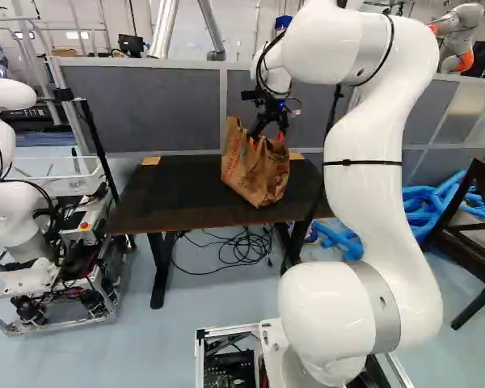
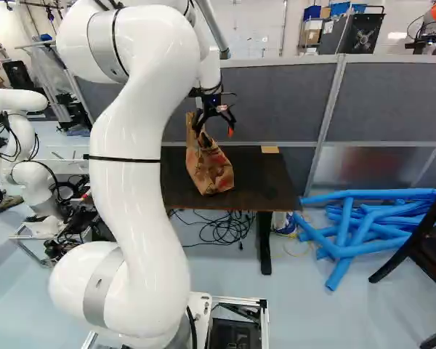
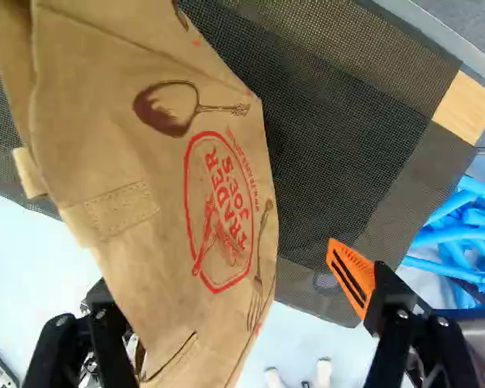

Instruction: Pick up the bag on the ground and place it on the table

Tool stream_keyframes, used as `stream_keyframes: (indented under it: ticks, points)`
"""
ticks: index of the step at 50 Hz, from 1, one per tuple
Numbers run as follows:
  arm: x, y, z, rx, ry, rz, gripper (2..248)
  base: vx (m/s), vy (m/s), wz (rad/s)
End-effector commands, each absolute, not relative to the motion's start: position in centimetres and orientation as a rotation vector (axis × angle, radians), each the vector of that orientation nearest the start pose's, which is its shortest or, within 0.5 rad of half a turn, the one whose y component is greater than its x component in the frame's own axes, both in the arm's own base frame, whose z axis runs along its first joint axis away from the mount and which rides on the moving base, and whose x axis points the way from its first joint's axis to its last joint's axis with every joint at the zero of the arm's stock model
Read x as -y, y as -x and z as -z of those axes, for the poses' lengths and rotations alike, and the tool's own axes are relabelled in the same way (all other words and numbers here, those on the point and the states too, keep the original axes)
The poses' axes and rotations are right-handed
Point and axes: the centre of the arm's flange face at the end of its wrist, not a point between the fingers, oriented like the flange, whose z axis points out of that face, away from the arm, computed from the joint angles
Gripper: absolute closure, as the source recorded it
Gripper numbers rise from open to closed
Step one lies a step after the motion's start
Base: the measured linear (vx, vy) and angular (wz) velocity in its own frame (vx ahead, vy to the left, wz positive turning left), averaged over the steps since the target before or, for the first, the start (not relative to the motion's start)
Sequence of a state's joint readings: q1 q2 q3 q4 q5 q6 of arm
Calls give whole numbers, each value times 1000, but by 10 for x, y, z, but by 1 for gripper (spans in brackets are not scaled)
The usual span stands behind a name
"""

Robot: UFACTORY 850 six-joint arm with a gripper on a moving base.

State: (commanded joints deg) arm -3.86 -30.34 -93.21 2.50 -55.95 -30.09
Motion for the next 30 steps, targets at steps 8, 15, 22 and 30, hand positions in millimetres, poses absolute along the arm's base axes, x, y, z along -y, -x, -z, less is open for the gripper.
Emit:
stream_keyframes:
  ticks: [8, 15, 22, 30]
  points:
    - [32, -649, -563, 701, 3059, 222, 3, 0, 0, 0]
    - [22, -643, -573, 728, 3057, 238, 3, 0, 0, 0]
    - [14, -637, -584, 748, 3053, 258, 3, 0, 0, 0]
    - [9, -629, -596, 761, 3051, 282, 3, 0, 0, 0]
